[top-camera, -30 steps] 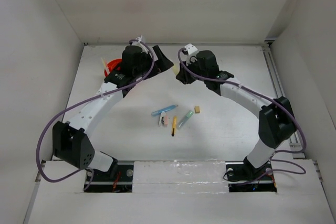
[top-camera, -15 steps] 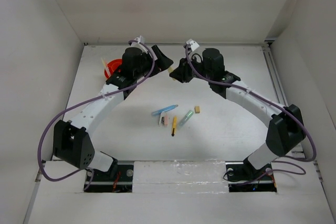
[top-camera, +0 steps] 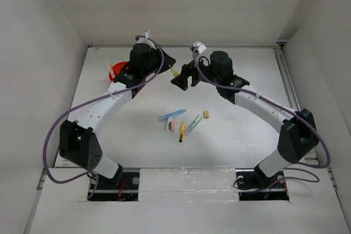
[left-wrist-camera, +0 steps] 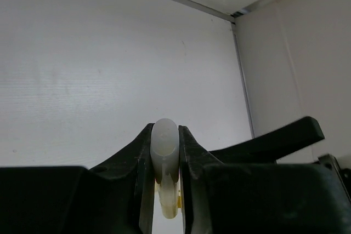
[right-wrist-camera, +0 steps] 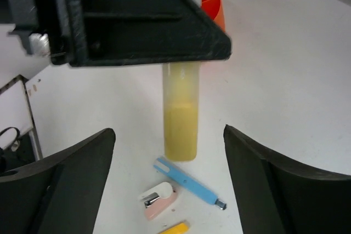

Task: Sort the stationery into containers
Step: Place the pen in the storage box.

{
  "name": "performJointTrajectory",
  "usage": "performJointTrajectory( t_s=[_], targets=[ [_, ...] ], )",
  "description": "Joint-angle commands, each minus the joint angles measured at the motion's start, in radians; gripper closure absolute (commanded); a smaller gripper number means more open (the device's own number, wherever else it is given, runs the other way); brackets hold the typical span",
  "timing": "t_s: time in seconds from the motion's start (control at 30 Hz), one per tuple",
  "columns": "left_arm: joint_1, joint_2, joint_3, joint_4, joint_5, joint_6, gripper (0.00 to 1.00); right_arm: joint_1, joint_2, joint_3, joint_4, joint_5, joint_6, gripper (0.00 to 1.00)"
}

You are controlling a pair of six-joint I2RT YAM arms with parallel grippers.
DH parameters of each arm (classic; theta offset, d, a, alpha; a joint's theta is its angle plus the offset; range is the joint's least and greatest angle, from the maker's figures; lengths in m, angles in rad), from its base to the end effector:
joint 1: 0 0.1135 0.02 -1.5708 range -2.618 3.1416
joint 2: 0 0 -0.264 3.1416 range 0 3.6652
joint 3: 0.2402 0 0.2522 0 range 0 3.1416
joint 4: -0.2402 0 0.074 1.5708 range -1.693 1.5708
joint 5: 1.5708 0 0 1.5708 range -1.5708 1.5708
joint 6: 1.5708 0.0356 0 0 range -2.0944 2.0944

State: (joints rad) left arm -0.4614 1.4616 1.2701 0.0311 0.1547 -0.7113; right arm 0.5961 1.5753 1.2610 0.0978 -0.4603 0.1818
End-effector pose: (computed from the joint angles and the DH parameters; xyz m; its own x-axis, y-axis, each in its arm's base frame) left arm 0.3118 -0.1611 0.3708 -0.4844 -0.4795 -0.7317 0.3430 0.6653 -0.6631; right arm 0.3024 0.2242 0.3361 -0.3307 -0.0286 -0.9433 -0.8157 0.5114 0.2704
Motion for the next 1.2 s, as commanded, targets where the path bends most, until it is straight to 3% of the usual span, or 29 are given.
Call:
performJointTrajectory(
  t_s=[0.0, 0.07, 0.1, 0.2, 0.3, 0.4, 0.53, 0.67, 1.17],
  targets=[
    [0.007, 0.034, 0.133, -0.057, -0.136, 0.076, 1.00, -0.019, -0.020, -0.003, 0.079, 0.052, -0.007, 0.12],
    [0.007, 0.065, 0.261, -0.175, -0.275, 0.125, 1.00, -0.053, -0.053, -0.050, 0.079, 0.089, 0.002, 0.00],
    [0.018, 0.110, 0.312, -0.216, -0.422, 0.137, 1.00, -0.067, -0.064, -0.066, 0.079, 0.098, 0.011, 0.00],
    [0.064, 0.221, 0.509, -0.347, -0.594, 0.167, 1.00, -0.091, -0.077, -0.107, 0.079, 0.098, 0.021, 0.00],
    [0.156, 0.295, 0.667, -0.430, -0.662, 0.202, 1.00, -0.091, -0.086, -0.138, 0.079, 0.087, 0.021, 0.00],
    [0.245, 0.399, 0.817, -0.543, -0.635, 0.179, 1.00, -0.091, -0.107, -0.167, 0.079, 0.078, 0.010, 0.00],
    [0.352, 0.502, 0.923, -0.611, -0.662, 0.188, 1.00, -0.091, -0.116, -0.193, 0.079, 0.068, 0.010, 0.00],
    [0.400, 0.552, 0.896, -0.614, -0.644, 0.193, 1.00, -0.091, -0.107, -0.193, 0.079, 0.058, 0.001, 0.00],
    [0.400, 0.632, 0.824, -0.471, -0.675, 0.262, 1.00, -0.073, -0.058, -0.175, 0.079, 0.040, -0.018, 0.00]
  ],
)
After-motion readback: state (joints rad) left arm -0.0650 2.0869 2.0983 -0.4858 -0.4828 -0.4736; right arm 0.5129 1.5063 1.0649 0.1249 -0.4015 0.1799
